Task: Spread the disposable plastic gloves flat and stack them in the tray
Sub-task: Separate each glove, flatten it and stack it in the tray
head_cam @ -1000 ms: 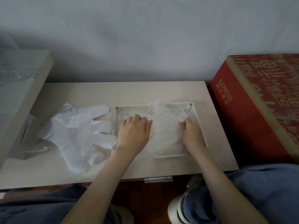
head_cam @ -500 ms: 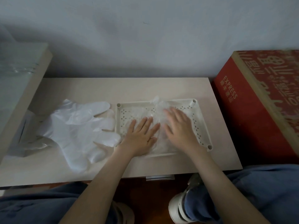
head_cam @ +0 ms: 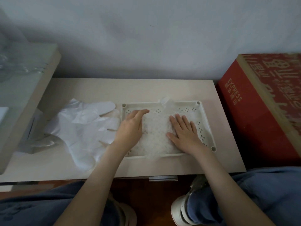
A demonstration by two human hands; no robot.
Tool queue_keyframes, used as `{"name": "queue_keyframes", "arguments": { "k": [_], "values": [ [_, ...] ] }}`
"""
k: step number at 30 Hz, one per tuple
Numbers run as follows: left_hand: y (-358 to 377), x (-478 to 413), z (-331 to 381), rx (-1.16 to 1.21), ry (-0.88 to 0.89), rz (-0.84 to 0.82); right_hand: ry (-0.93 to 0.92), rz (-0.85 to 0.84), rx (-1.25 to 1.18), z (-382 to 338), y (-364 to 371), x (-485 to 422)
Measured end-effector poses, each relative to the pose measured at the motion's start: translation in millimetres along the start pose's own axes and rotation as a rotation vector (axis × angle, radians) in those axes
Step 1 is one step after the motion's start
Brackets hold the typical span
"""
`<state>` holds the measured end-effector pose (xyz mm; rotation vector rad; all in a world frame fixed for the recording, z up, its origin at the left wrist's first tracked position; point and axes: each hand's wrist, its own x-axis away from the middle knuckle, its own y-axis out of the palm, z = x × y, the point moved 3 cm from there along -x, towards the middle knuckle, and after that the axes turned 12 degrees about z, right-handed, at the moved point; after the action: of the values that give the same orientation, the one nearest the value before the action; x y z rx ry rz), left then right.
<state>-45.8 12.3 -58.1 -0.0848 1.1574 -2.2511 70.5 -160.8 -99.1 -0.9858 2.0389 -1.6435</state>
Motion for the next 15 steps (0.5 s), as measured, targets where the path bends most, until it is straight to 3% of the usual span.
{"name": "queue_keyframes", "arguments": {
  "k": [3,8,12,15],
  "values": [
    [-1,6,7,-0.048,0.113,-0.038,0.021,0.016,-0.012,0,-3,1],
    [17,34,36,-0.294,0.368,-0.421,0.042,0.012,-0.03,-2,-8,3],
    [33,48,42,-0.371,0.515,-0.439,0.023,0.018,-0.079,-4,-11,5],
    [31,47,33,-0.398,0.525,-0.471,0.019,-0.003,-0.064,-3,-11,6]
  ]
}}
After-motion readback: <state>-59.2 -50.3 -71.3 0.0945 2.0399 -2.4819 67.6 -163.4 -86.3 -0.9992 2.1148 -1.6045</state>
